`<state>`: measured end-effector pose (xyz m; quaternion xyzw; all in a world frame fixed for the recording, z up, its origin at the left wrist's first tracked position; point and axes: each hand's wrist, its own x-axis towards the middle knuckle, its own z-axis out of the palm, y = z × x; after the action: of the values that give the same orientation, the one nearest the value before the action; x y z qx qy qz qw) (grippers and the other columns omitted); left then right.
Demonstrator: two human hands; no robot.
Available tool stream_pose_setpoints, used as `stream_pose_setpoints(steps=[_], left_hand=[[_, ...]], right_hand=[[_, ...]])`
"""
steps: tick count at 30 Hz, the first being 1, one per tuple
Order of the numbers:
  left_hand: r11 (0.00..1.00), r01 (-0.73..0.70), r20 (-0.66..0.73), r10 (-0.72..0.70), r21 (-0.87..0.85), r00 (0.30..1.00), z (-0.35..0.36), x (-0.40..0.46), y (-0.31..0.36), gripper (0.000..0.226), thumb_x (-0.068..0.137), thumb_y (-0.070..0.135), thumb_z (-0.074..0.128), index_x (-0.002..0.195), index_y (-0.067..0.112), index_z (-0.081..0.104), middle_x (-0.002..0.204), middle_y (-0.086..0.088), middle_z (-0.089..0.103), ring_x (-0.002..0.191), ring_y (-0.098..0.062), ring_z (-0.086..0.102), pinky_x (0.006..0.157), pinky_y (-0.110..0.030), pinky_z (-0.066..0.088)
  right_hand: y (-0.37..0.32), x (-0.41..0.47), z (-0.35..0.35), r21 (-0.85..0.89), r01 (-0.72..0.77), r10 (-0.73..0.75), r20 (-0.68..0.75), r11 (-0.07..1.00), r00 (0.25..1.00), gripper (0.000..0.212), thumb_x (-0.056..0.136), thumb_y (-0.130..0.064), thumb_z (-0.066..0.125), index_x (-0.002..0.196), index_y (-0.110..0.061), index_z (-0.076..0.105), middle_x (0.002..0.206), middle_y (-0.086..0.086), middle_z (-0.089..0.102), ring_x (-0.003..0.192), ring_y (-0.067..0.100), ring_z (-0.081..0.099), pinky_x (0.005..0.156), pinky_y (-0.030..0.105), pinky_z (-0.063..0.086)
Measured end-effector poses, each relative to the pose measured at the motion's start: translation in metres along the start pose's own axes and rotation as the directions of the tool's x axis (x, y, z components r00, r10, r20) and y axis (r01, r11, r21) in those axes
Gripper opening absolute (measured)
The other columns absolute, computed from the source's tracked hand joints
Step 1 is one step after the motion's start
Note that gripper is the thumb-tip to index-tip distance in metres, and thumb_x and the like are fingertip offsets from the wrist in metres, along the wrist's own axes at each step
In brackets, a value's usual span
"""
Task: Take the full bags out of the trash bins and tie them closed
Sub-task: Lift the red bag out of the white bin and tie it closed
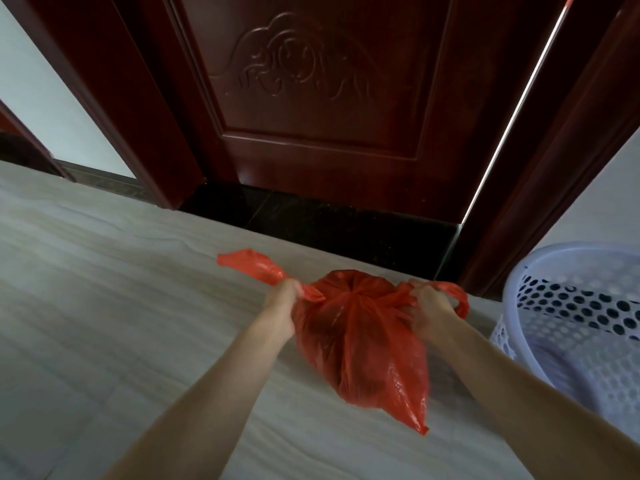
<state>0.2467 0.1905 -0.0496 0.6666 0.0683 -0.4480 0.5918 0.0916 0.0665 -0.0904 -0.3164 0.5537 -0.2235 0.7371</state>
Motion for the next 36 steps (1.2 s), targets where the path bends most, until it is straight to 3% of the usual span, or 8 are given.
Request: stream_pose_setpoints(steps=[2,7,11,16,20,24,28,36], left_hand=[[0.973,0.045,0.039,-0.055,0.226,0.998,0.005,0.004,-0.014,0.018,0.078,0.004,0.045,0.064,0.011,0.054,0.044,0.001,0.053,0.045,-0.013,0.050,0.042,-0.014,0.036],[0.662,-0.307,0.095,0.336,0.684,0.937,0.018,0.013,-0.025,0.016,0.083,0.011,0.064,0.098,0.005,0.065,0.096,-0.012,0.066,0.091,-0.024,0.063,0.080,-0.030,0.046],[0.564,-0.572,0.163,0.613,0.595,0.774,0.023,0.007,-0.031,0.022,0.095,0.017,0.046,0.097,0.007,0.065,0.089,-0.003,0.070,0.076,-0.015,0.064,0.073,-0.021,0.044],[0.684,-0.612,0.210,0.581,0.397,0.786,0.046,0.003,-0.028,0.024,0.098,0.011,0.036,0.082,0.017,0.051,0.063,-0.001,0.051,0.048,-0.007,0.050,0.054,-0.026,0.039],[0.363,-0.489,0.292,0.478,0.793,0.829,0.056,-0.003,-0.026,0.028,0.096,0.011,0.035,0.120,0.001,0.045,0.104,-0.019,0.063,0.095,-0.035,0.061,0.077,-0.036,0.041],[0.409,-0.359,0.306,0.192,0.839,0.933,0.056,-0.003,-0.026,0.062,0.085,0.029,0.049,0.140,0.015,0.024,0.119,-0.011,0.057,0.103,-0.030,0.056,0.085,-0.034,0.042],[0.153,-0.386,0.394,-0.029,0.910,0.918,0.056,0.008,-0.033,0.100,0.076,0.044,0.061,0.149,0.024,-0.005,0.152,-0.019,0.020,0.139,-0.034,0.025,0.108,-0.039,0.029],[0.252,-0.442,0.371,0.282,0.861,0.885,0.058,0.003,-0.042,0.045,0.095,0.041,0.039,0.104,0.004,0.063,0.114,-0.025,0.063,0.111,-0.037,0.057,0.090,-0.038,0.044]], right_hand=[[0.003,0.003,0.000,-0.006,-0.002,0.002,-0.034,1.000,0.999,0.037,0.096,-0.009,0.030,0.129,0.000,0.045,0.122,0.034,0.053,0.090,0.038,0.062,0.052,0.025,0.033],[-0.001,-0.006,0.000,0.065,-0.007,0.008,-0.005,0.998,1.000,0.037,0.092,0.000,0.024,0.114,-0.004,0.054,0.079,-0.003,0.050,0.063,0.044,0.054,0.051,0.023,0.026],[-0.002,-0.014,0.003,0.080,-0.033,0.026,0.083,0.996,0.996,0.029,0.091,0.001,0.031,0.104,-0.013,0.053,0.071,0.007,0.051,0.057,0.021,0.046,0.054,0.025,0.029],[-0.003,-0.023,0.002,0.014,-0.094,0.090,0.147,0.996,0.985,0.017,0.091,-0.010,0.047,0.077,-0.013,0.056,0.070,0.006,0.054,0.062,0.021,0.052,0.058,0.028,0.038],[-0.002,-0.028,0.006,0.004,-0.049,0.048,0.096,0.999,0.994,0.016,0.086,-0.005,0.051,0.091,-0.011,0.065,0.074,0.002,0.065,0.062,0.014,0.058,0.058,0.026,0.043],[-0.013,-0.035,0.007,0.071,0.211,-0.209,-0.034,0.975,0.977,0.031,0.076,0.004,0.044,0.062,-0.010,0.068,0.059,-0.002,0.066,0.060,0.011,0.058,0.058,0.024,0.045],[-0.028,-0.045,0.009,-0.082,0.439,-0.433,0.079,0.895,0.898,0.045,0.077,0.008,0.035,0.050,-0.014,0.064,0.044,-0.008,0.061,0.059,0.012,0.053,0.056,0.021,0.045],[-0.038,-0.035,0.013,-0.435,0.631,-0.536,0.333,0.643,0.776,0.036,0.079,0.012,0.034,0.058,-0.014,0.046,0.056,-0.002,0.042,0.056,0.010,0.036,0.053,0.019,0.031]])
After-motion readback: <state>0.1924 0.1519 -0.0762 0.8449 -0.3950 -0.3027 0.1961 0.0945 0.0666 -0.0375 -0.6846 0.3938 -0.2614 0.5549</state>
